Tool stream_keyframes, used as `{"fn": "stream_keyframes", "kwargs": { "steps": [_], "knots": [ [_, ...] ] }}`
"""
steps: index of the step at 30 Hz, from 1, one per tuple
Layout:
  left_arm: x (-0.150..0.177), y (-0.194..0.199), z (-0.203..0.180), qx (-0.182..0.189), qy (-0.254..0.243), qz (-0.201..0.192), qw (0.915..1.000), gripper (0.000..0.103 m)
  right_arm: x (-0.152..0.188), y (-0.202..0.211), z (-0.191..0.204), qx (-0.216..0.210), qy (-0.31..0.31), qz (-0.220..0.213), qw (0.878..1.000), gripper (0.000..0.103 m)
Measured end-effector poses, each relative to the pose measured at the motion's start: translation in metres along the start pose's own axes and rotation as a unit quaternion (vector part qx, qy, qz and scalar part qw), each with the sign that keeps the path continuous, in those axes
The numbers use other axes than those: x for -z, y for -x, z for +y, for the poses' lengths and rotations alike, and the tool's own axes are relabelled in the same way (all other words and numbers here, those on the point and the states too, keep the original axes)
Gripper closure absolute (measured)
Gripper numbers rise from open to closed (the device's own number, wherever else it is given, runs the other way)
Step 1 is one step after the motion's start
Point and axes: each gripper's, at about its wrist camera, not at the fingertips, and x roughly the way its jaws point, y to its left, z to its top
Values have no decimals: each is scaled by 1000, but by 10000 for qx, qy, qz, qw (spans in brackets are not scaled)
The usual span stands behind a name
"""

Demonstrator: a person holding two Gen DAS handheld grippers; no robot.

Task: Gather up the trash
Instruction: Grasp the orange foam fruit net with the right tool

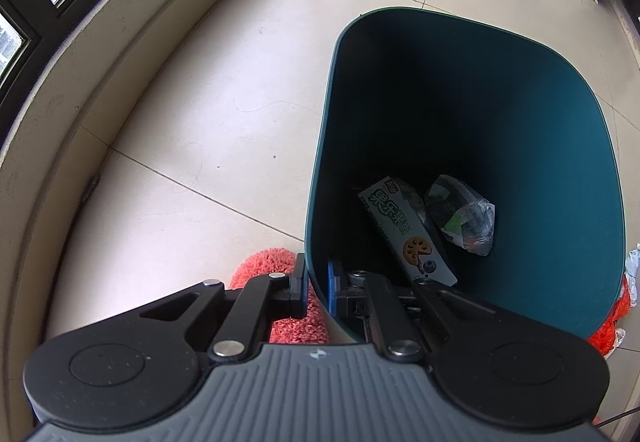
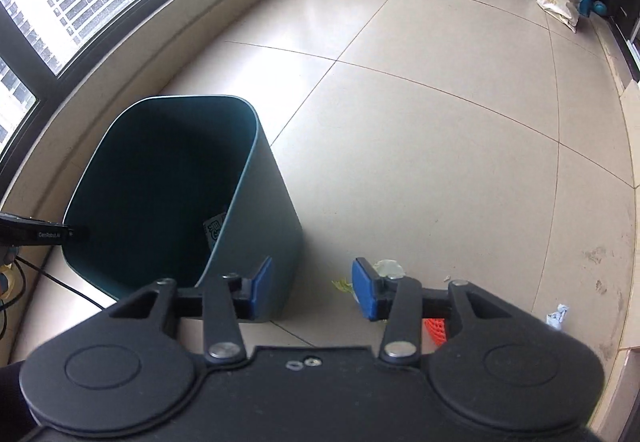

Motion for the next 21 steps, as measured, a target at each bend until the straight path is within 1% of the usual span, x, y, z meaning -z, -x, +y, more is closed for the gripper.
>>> {"fn": "stream_keyframes", "kwargs": {
  "steps": [2,3,4,8,9,10,13,15,17,21],
  "knots": [
    [0,0,1,8,6,8,10000,95,7,-3,-19,89,-146,28,9998,52],
    [-1,0,1,7,10,17,10000,95,11,-6,-32,162,-259,57,9995,48],
    [-1,0,1,4,12,23,10000,95,15,-11,-42,226,-365,87,9990,42],
    [-1,-1,-1,-27,8,25,10000,95,31,-34,-88,326,-787,300,9959,33],
    [-1,-2,-1,-36,5,25,10000,95,37,-43,-102,339,-914,374,9945,25],
    [-1,-1,-2,-49,0,23,10000,95,41,-53,-111,354,-1009,424,9934,20],
    [-1,-2,-4,-81,-4,23,10000,95,54,-88,-130,504,-1253,622,9889,19],
    [0,-2,-4,-95,3,26,10000,95,63,-111,-141,513,-1502,703,9848,19],
    [0,-1,-6,-115,5,29,9999,95,70,-131,-154,559,-1772,769,9796,19],
    [0,-2,-8,-169,-24,27,9999,95,78,-160,-167,617,-2115,897,9713,19]
  ]
}}
